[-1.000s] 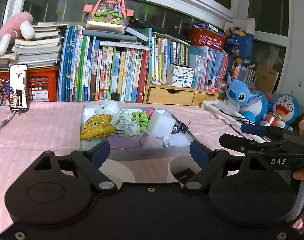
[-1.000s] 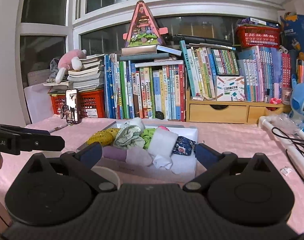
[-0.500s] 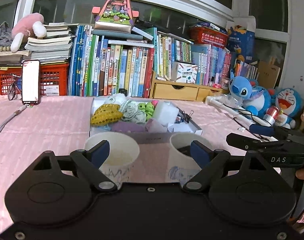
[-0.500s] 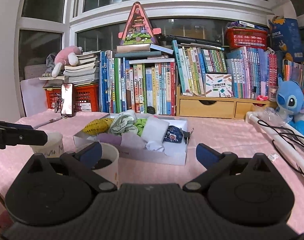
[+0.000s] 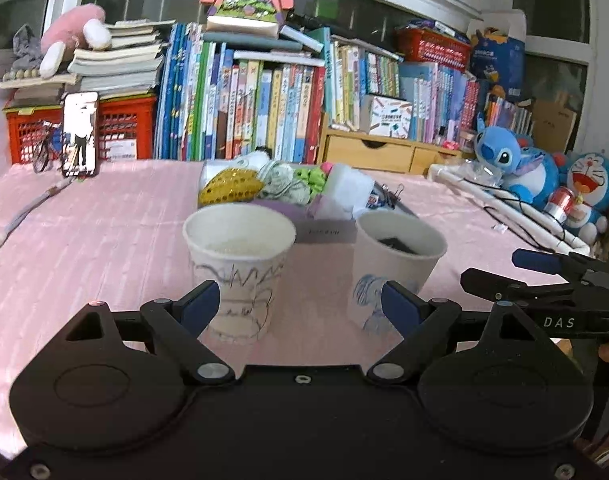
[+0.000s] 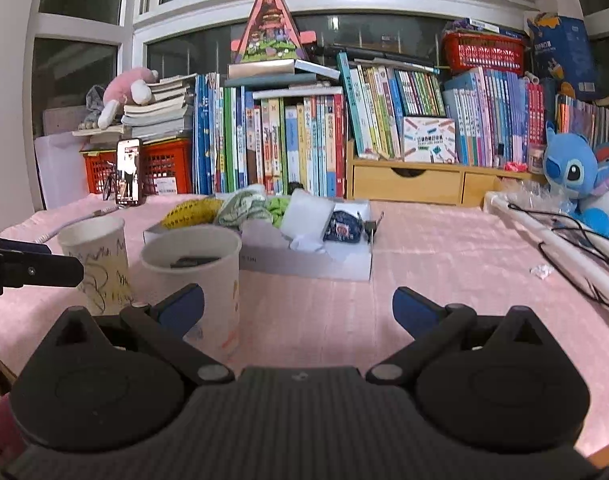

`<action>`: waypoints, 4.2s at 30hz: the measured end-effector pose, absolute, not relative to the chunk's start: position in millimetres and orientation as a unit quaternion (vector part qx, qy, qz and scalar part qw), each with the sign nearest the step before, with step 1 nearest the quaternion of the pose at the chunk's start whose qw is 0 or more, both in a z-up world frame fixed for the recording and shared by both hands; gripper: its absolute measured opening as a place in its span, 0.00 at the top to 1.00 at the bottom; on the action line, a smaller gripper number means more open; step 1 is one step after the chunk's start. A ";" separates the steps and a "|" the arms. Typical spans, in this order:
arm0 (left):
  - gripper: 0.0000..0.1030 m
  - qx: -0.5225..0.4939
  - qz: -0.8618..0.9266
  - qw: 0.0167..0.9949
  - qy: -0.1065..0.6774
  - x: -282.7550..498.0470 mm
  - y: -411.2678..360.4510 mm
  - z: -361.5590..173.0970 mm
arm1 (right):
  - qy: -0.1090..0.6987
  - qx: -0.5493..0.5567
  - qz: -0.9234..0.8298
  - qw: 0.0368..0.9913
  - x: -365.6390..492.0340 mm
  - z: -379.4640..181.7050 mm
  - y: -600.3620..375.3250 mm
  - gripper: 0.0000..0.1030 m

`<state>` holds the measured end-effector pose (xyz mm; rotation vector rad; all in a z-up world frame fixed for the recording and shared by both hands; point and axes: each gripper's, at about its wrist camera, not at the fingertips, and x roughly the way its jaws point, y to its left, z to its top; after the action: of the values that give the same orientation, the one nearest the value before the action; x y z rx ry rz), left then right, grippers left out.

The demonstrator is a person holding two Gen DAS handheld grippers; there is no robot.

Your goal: Organize soft objects

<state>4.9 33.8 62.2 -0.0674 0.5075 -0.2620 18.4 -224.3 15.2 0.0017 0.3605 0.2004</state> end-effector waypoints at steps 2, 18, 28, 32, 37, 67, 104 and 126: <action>0.15 -0.036 -0.124 0.958 0.258 5.2 34.9 56.9 | 0.185 0.002 0.098 0.978 18.0 10.6 -223.8 0.00; 0.15 -0.026 -0.078 0.951 0.298 19.2 29.9 16.6 | 0.223 -0.022 0.086 0.971 20.3 -17.0 -209.3 0.00; 0.12 -0.041 -0.043 0.950 0.305 28.9 31.5 5.9 | 0.246 -0.030 0.073 0.966 26.7 -28.0 -202.4 0.00; 0.10 -0.030 -0.034 0.951 0.306 31.8 29.8 3.9 | 0.259 -0.027 0.069 0.963 29.6 -32.4 -202.0 0.00; 0.05 -0.019 -0.032 0.950 0.311 35.2 24.9 1.8 | 0.263 -0.020 0.069 0.962 30.8 -34.4 -202.4 0.00; 0.00 0.011 -0.012 0.945 0.327 46.0 14.1 -0.8 | 0.268 -0.019 0.075 0.960 33.9 -34.5 -202.1 0.00; 0.00 0.013 -0.009 0.945 0.325 46.3 13.2 -1.4 | 0.271 -0.021 0.079 0.959 34.7 -35.2 -201.4 0.00; 0.00 0.013 -0.009 0.946 0.325 45.7 13.4 -1.5 | 0.271 -0.021 0.079 0.959 34.7 -35.2 -201.5 0.00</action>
<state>45.7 13.4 -1.5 0.0266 0.6618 -0.0182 34.7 -201.5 -35.2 -0.0428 0.5499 0.1609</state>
